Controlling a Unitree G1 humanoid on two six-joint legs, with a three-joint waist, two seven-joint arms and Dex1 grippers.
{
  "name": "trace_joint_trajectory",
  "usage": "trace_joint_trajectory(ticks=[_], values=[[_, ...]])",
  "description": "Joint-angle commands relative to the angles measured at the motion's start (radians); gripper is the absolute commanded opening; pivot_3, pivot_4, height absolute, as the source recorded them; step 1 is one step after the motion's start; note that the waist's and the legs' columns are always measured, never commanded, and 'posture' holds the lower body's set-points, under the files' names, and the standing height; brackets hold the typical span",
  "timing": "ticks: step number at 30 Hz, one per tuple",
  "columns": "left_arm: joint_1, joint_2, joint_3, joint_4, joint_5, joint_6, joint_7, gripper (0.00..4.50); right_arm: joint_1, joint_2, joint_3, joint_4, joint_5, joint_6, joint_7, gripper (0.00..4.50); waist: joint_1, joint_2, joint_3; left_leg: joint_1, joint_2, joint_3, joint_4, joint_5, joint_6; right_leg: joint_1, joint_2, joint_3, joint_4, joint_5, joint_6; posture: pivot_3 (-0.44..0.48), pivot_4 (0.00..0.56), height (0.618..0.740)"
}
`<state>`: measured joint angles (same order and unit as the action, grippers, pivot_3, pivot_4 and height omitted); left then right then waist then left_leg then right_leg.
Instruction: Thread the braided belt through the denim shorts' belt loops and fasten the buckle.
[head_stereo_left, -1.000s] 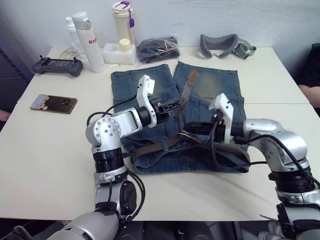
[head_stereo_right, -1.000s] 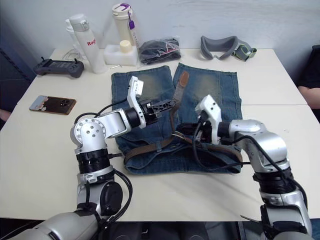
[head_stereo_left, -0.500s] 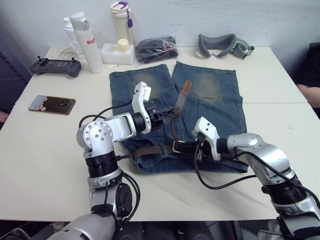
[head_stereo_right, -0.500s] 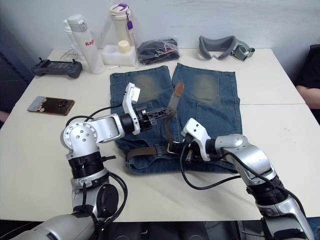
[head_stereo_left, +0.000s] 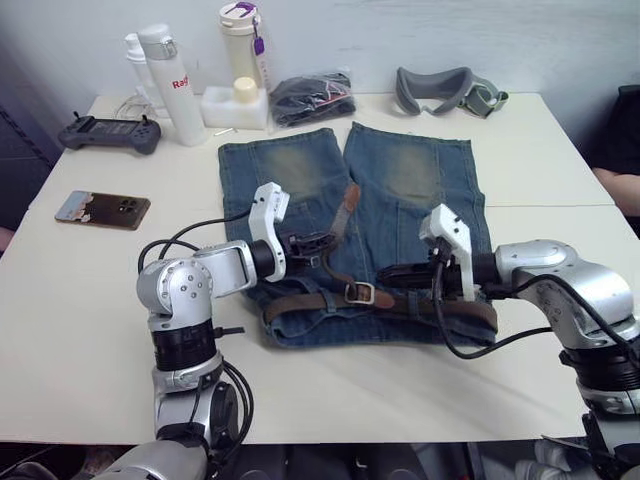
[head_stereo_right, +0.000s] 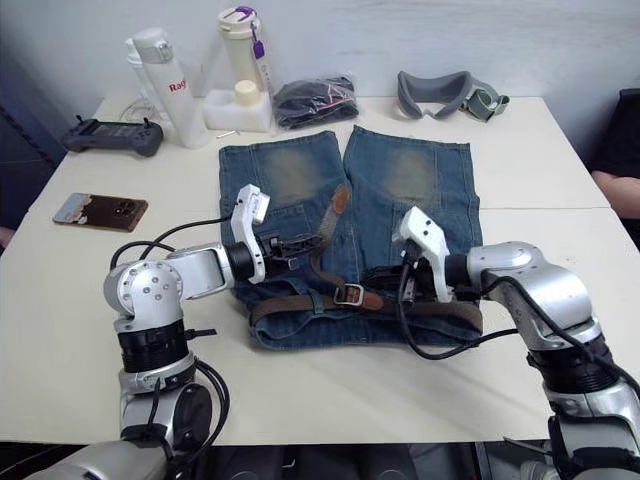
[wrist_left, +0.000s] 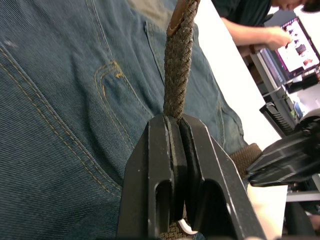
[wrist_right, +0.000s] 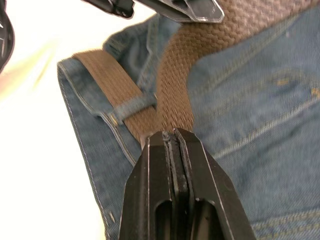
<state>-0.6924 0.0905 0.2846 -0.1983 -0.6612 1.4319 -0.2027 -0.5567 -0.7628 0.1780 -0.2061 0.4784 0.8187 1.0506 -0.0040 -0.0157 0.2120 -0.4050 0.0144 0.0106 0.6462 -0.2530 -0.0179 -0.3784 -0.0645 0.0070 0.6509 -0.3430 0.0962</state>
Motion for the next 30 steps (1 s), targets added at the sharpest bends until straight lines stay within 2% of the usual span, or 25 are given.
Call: trace_joint_trajectory(ticks=[1,16,22,30], values=[[0.015,0.033,-0.022,-0.069,-0.018,-0.028,-0.026,0.0,-0.002,0.0,0.032,0.005,-0.04,-0.061,0.021,0.03,0.0,0.0,0.0,0.0,0.0,0.0,0.0,0.0,0.0,0.0,0.0,0.0,0.0,0.0,0.0,0.0,0.15,0.74],[0.097,0.145,-0.039,-0.127,-0.005,-0.116,-0.054,0.0,-0.044,0.103,0.071,0.113,-0.087,-0.127,0.039,0.03,-0.001,0.0,0.0,0.0,0.001,0.0,0.0,0.0,-0.001,0.0,0.0,0.0,-0.001,0.0,0.0,0.0,0.15,0.74],[0.118,0.175,-0.072,-0.133,-0.005,-0.146,-0.069,0.0,-0.065,0.059,0.045,0.111,-0.074,-0.105,0.081,0.03,0.0,0.0,0.0,0.0,0.001,0.0,0.0,-0.001,0.0,0.0,-0.001,0.0,-0.001,0.0,-0.001,0.0,0.15,0.74],[0.127,0.168,-0.094,-0.127,-0.006,-0.177,-0.069,0.0,-0.057,0.016,0.046,0.101,-0.068,-0.063,0.106,0.03,0.0,0.0,0.0,-0.001,0.001,0.0,-0.001,-0.003,0.003,0.001,-0.003,0.0,-0.005,0.0,-0.001,0.0,0.15,0.74]])
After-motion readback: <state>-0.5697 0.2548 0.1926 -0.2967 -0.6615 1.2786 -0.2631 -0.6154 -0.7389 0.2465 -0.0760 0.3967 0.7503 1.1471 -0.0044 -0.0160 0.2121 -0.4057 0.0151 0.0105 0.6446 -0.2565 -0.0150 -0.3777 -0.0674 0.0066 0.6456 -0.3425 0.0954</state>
